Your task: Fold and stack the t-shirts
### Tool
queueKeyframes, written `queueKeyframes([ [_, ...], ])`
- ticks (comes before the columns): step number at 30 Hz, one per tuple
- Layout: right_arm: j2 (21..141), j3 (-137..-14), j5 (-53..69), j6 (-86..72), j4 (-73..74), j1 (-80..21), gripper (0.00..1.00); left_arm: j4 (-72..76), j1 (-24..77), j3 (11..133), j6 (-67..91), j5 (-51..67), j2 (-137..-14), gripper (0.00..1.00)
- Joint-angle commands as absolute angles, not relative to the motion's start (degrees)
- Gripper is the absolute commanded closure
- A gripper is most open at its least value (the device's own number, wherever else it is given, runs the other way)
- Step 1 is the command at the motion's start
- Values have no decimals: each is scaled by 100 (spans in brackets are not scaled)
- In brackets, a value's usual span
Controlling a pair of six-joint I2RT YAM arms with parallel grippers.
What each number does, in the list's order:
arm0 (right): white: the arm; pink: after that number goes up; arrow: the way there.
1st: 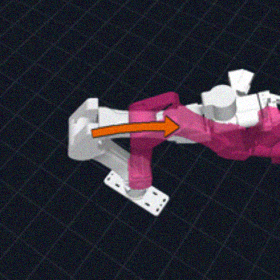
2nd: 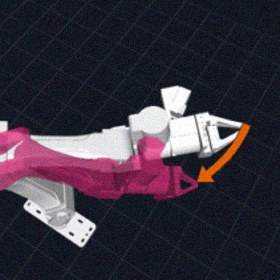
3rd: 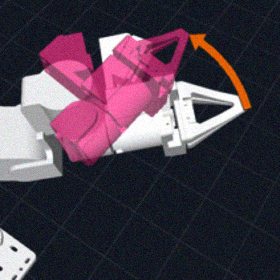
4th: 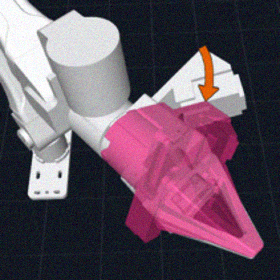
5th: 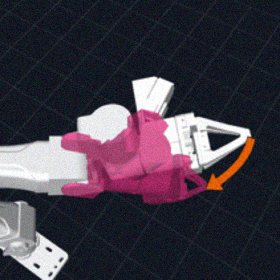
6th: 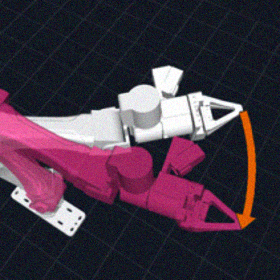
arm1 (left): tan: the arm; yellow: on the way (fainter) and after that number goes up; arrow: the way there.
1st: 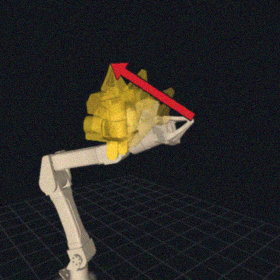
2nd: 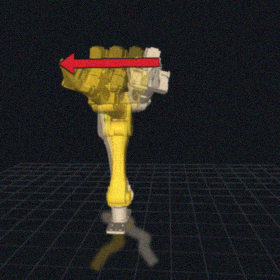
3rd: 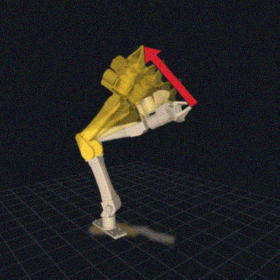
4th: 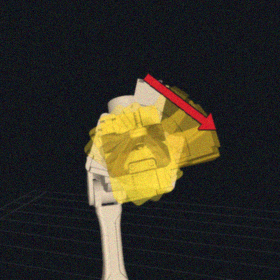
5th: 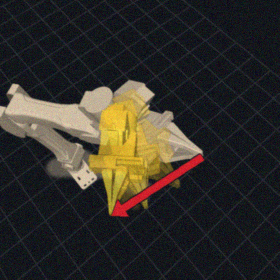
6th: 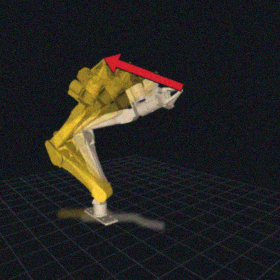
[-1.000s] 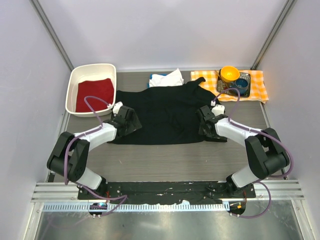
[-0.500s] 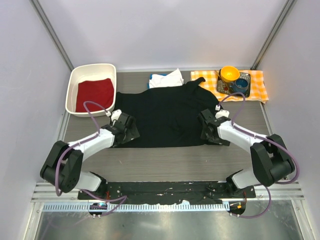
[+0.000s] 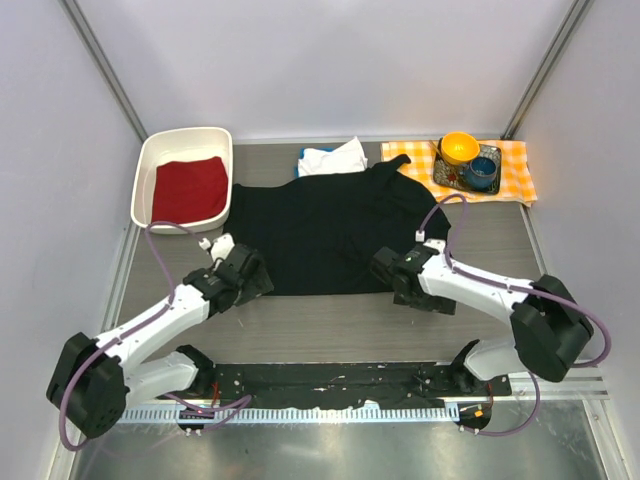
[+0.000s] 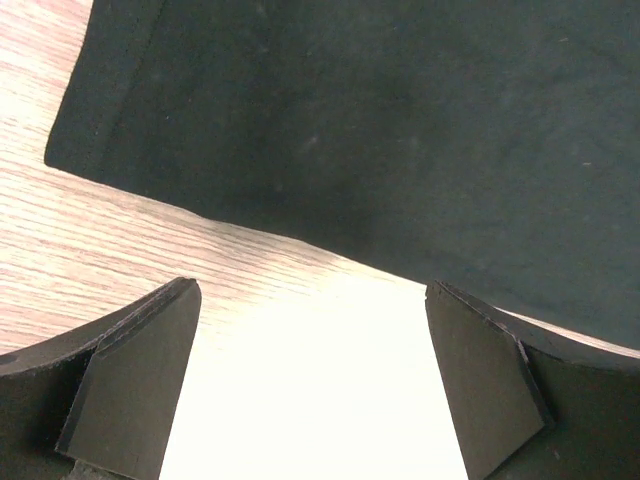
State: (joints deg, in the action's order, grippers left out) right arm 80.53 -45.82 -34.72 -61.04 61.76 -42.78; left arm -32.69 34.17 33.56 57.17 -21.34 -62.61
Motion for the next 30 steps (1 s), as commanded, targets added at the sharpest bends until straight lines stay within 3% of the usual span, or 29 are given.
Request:
queueKeyframes([
  [1,7348,-5518,-4095,-6023,6522,-4500,3,-3577,3472,4189,5617,-2312,-5933,0],
  [5,7093,-5801,-3816,-4977,5452,-4509,2,-3455,3463,4719,5318,-2302,-6011,0],
  [12,7786,-5555,-1717,-4280,2667,-4544,2,-3323,3454,5405,5159,-2943,-6688,0],
  [21,9289,-6231,-1406,-4087,1820,-5062,1,-3278,2892,5704,4975,-2866,-6627,0],
  [30,9869,-6416,-1977,-4087,2258,-5273,1,-3287,2707,5309,4966,-2804,-6170,0],
])
